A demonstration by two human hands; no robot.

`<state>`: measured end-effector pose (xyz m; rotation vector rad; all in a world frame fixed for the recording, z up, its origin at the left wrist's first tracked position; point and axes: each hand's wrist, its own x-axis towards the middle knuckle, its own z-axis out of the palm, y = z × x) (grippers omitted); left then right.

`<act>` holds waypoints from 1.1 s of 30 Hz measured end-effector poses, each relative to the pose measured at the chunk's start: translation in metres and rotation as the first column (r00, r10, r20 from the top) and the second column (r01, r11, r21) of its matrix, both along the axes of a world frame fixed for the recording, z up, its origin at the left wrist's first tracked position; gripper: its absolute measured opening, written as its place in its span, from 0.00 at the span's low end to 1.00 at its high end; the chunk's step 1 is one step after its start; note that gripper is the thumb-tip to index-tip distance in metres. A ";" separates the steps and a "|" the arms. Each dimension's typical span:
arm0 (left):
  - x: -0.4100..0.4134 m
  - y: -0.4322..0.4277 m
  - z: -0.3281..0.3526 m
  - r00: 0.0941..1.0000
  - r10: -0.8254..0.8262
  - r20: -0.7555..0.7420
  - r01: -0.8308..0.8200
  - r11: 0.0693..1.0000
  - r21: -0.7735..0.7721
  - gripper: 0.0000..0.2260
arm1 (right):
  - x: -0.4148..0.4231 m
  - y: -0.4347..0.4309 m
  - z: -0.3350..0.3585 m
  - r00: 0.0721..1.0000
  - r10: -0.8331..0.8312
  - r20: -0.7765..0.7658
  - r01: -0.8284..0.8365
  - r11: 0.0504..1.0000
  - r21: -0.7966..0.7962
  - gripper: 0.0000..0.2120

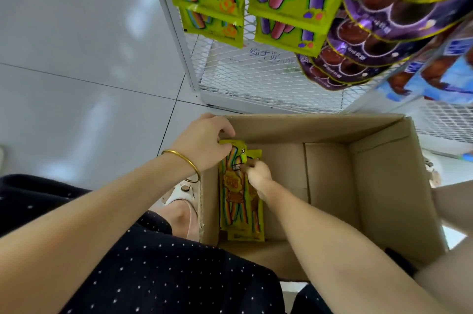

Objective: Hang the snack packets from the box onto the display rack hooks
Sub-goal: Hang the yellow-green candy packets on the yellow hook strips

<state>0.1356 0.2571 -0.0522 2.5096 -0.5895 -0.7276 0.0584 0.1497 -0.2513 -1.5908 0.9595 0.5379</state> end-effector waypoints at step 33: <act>-0.001 -0.078 0.487 0.750 0.306 0.587 0.277 0.660 -0.698 0.05 | 0.006 -0.106 0.638 -0.098 0.584 0.806 0.619 0.670 -0.410 0.10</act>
